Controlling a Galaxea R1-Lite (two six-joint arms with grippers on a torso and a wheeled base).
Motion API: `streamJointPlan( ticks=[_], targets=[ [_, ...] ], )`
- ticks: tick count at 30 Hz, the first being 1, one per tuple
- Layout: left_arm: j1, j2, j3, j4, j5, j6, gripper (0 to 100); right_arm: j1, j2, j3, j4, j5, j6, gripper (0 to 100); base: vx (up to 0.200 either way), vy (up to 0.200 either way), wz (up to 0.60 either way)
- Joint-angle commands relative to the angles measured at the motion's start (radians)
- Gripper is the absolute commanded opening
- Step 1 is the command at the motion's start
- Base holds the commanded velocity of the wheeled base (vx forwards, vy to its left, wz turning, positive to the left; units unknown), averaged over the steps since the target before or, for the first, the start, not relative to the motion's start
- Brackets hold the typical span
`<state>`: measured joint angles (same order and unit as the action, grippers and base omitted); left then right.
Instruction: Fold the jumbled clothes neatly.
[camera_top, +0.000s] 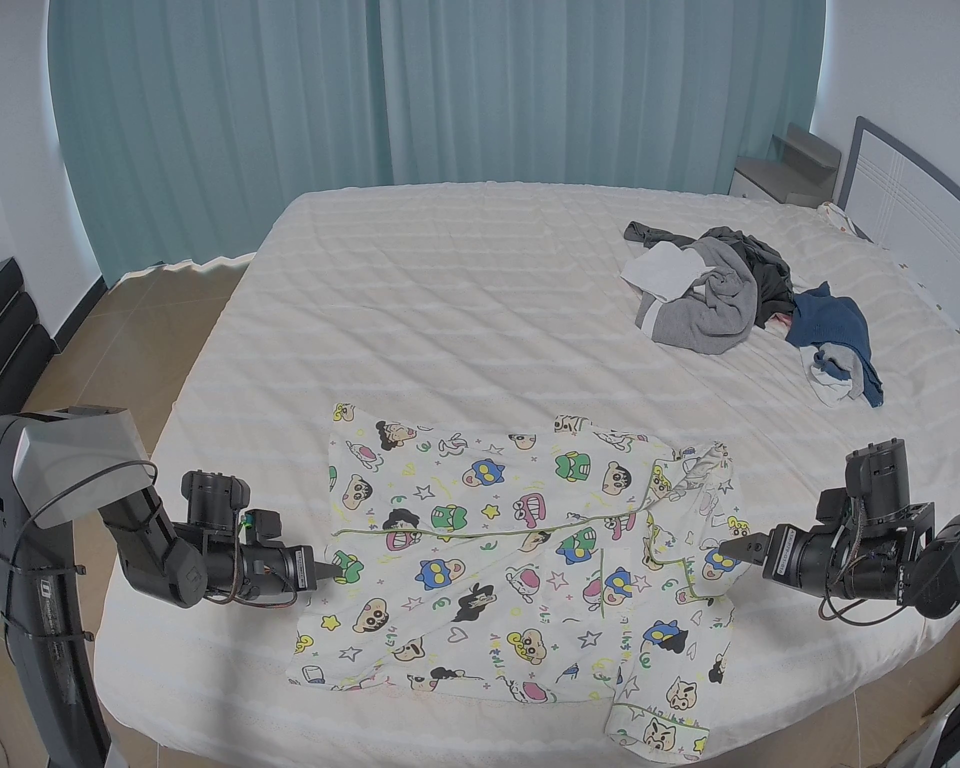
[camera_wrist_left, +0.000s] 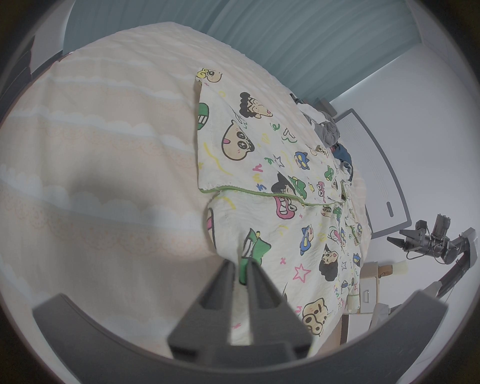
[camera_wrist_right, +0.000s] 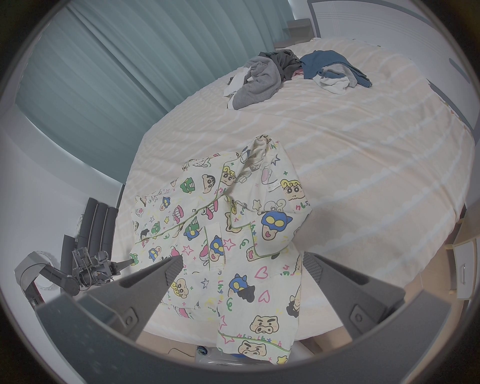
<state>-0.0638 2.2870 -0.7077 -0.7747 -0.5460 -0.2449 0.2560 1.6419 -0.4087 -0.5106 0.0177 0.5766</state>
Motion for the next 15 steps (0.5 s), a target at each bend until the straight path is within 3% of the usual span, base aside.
streamJointPlan(
  ticks=[1,15],
  targets=[
    [0.012,-0.009,-0.001,0.002,0.003,-0.001,0,0.0,0.006,0.002,0.0,0.001,0.002,100,0.0,0.0,0.0],
    [0.068,-0.084,-0.003,0.009,0.008,0.003,0,0.0,0.004,0.018,0.0,0.001,0.0,100,0.0,0.0,0.0]
  ],
)
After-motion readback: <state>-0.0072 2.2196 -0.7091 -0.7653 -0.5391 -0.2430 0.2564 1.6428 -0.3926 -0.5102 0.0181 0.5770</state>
